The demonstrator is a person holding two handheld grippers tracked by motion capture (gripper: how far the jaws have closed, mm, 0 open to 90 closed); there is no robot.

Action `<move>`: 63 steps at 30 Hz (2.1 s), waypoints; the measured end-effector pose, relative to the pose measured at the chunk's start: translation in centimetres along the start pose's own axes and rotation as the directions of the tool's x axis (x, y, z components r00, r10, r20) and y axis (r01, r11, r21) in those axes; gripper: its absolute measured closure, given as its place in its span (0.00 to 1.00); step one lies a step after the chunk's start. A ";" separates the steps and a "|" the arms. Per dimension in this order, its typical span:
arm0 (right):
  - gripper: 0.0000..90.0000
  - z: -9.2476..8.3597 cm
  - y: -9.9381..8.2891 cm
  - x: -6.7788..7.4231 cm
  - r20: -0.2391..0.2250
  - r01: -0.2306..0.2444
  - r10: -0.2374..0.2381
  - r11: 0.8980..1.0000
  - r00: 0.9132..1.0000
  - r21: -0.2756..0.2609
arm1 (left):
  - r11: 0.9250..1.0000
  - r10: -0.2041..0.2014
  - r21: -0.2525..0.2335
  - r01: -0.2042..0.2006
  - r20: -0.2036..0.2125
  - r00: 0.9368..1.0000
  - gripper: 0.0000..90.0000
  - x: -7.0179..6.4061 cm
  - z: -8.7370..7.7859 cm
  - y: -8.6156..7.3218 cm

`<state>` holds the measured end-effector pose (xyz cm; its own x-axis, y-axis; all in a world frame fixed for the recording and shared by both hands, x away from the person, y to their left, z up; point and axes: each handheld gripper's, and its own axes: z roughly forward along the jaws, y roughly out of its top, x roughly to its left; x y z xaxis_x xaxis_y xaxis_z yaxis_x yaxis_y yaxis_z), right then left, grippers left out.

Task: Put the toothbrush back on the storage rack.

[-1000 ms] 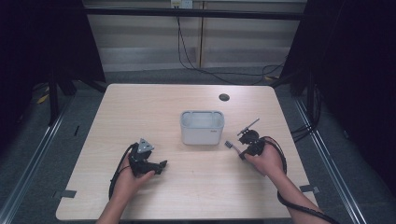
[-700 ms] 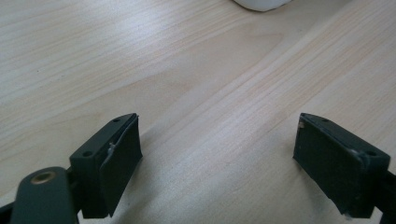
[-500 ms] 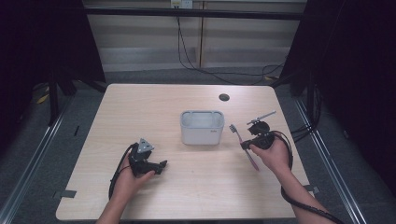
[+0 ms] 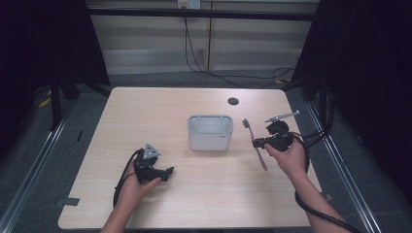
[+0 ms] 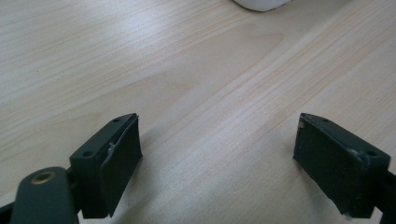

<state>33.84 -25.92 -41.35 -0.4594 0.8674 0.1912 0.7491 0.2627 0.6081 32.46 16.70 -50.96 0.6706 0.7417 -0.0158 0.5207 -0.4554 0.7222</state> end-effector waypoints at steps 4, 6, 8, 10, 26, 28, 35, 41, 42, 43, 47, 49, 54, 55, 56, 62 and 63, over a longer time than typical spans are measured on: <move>0.90 -0.7 0.2 -0.3 -0.019 -0.026 0.025 0.998 1.000 -0.051 | 1.000 0.000 0.000 0.000 0.000 1.000 0.16 0.0 0.0 0.0; 0.90 -1.0 0.3 -0.3 -0.021 -0.028 0.026 0.997 0.999 -0.069 | 1.000 0.000 0.000 0.000 0.000 1.000 0.16 0.0 0.0 0.0; 0.90 -1.1 0.5 -0.3 -0.026 -0.032 0.030 0.996 0.999 -0.086 | 1.000 0.000 0.000 0.000 0.000 1.000 0.16 0.0 0.0 0.0; 0.90 -1.3 0.6 -0.1 -0.025 -0.030 0.028 0.995 0.999 -0.100 | 1.000 0.000 0.000 0.000 0.000 1.000 0.16 0.0 0.0 0.0; 0.90 -2.1 2.1 0.6 -0.044 -0.041 0.032 0.976 0.999 -0.213 | 1.000 0.000 0.000 0.000 0.000 1.000 0.16 0.0 0.0 0.0; 0.90 -2.3 2.2 0.6 -0.050 -0.050 0.040 0.974 0.998 -0.221 | 1.000 0.000 0.000 0.000 0.000 1.000 0.16 0.0 0.0 0.0; 0.90 -2.5 2.7 0.6 -0.055 -0.055 0.043 0.967 0.998 -0.247 | 1.000 0.000 0.000 0.000 0.000 1.000 0.16 0.0 0.0 0.0; 0.90 -2.8 3.4 0.8 -0.068 -0.059 0.041 0.957 0.997 -0.283 | 1.000 0.000 0.001 0.000 0.000 1.000 0.16 0.0 0.0 0.0; 0.90 -2.8 3.6 0.8 -0.069 -0.059 0.041 0.956 0.997 -0.289 | 1.000 0.000 0.001 0.000 0.000 1.000 0.16 0.0 0.0 0.0; 0.90 -2.9 3.7 0.8 -0.071 -0.059 0.040 0.955 0.997 -0.290 | 1.000 0.000 0.000 0.000 0.000 1.000 0.16 0.0 0.0 0.0; 0.90 -2.9 4.2 1.0 -0.064 -0.049 0.031 0.953 0.997 -0.298 | 1.000 0.000 0.000 0.000 0.000 1.000 0.16 0.0 0.0 0.0; 0.90 -2.9 4.4 1.1 -0.063 -0.045 0.027 0.952 0.998 -0.304 | 1.000 0.000 0.001 0.000 -0.001 1.000 0.16 0.0 0.0 0.0; 0.90 -3.0 4.8 1.4 -0.065 -0.045 0.025 0.945 0.998 -0.323 | 1.000 0.001 0.001 -0.001 0.000 1.000 0.16 0.0 0.0 0.0; 0.90 -3.0 4.9 1.4 -0.070 -0.051 0.029 0.944 0.997 -0.326 | 1.000 0.001 0.000 -0.001 0.000 1.000 0.16 0.0 0.0 0.0; 0.90 -2.9 5.0 1.4 -0.072 -0.055 0.033 0.942 0.997 -0.332 | 1.000 0.001 0.001 -0.001 0.000 1.000 0.16 0.0 0.0 0.0; 0.90 -2.7 5.4 1.8 -0.081 -0.056 0.029 0.933 0.996 -0.354 | 1.000 0.000 0.001 0.000 0.000 1.000 0.16 0.0 0.0 0.0; 0.90 -2.7 5.4 1.8 -0.084 -0.057 0.029 0.933 0.996 -0.354 | 1.000 0.000 0.000 0.000 0.000 1.000 0.16 0.0 0.0 0.0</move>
<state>35.78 -24.05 -35.61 -0.4757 0.8362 0.2728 0.5564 0.0458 0.8296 32.46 16.70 -50.96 0.6707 0.7416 -0.0155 0.5206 -0.4558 0.7219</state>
